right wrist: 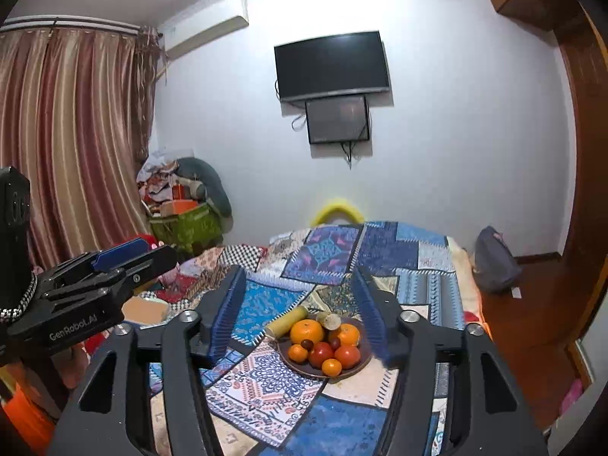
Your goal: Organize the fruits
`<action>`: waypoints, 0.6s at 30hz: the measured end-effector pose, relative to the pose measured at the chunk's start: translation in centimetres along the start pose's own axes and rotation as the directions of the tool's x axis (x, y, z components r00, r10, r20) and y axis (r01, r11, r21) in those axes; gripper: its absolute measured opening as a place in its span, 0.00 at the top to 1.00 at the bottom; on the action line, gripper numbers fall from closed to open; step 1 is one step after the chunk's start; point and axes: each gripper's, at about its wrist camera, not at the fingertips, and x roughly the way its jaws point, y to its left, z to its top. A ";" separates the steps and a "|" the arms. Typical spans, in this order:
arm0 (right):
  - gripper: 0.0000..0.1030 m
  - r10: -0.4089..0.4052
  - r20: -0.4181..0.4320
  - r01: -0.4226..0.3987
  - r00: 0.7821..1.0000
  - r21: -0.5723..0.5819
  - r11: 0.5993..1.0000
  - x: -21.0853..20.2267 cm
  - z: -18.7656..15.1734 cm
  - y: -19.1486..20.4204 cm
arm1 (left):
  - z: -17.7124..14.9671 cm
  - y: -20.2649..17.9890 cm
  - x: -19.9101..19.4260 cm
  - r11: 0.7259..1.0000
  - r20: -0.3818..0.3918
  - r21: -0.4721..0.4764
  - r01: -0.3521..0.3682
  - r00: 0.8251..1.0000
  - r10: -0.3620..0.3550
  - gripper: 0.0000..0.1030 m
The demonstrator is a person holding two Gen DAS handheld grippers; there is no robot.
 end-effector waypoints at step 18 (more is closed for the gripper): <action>0.00 -0.105 0.071 0.105 0.992 0.003 0.994 -2.5 -0.6 0.7 | -0.8 -0.4 -4.3 0.999 0.074 0.028 -0.041 0.997 0.038 0.10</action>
